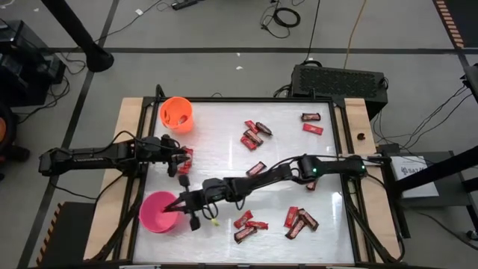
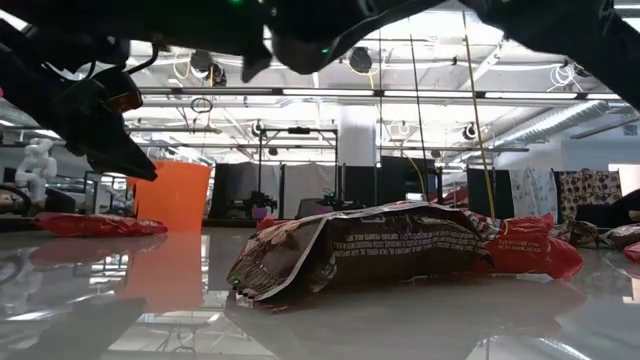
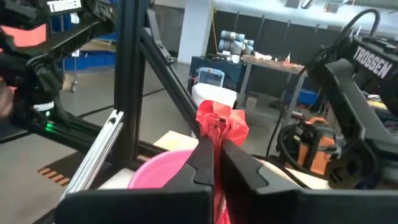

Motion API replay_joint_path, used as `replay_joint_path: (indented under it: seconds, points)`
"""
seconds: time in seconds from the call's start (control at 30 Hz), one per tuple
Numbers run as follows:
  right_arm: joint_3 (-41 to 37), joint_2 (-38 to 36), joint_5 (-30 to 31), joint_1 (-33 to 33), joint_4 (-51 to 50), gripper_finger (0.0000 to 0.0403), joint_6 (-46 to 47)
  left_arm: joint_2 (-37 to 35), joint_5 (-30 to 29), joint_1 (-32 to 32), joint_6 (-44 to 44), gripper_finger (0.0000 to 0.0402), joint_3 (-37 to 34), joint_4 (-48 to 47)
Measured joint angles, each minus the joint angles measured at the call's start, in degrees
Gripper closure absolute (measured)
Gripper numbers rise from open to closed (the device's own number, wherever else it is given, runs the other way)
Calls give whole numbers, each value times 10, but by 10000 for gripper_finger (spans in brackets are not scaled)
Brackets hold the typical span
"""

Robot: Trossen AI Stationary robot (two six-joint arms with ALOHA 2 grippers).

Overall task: Sort candy by brand, put in halloween buckets
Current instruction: Put the red chocolate bar into the pink bucket

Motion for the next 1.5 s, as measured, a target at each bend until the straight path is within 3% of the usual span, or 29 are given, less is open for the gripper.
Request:
replay_joint_path:
  seconds: [0.47, 0.83, 1.0, 1.23, 1.37, 1.5]
  points:
    - [23, 16, 0, -1, -24, 383, -3, 0, 0, 0, 0, 240, 0, 2]
    - [23, 4, 0, -6, -70, 274, -11, 0, -38, 0, 0, 240, 0, 7]
    - [23, -60, 2, -17, -283, 245, -52, 0, -43, 0, 0, 240, 0, 9]
    - [25, -180, 1, -47, -721, 236, -112, 0, -45, 0, 17, 240, 0, 12]
    - [23, -212, -1, -88, -917, 236, -61, 0, -67, 0, 19, 240, 0, 35]
    - [23, -234, 1, -136, -1035, 236, 11, 0, -97, 0, 33, 240, 0, 47]
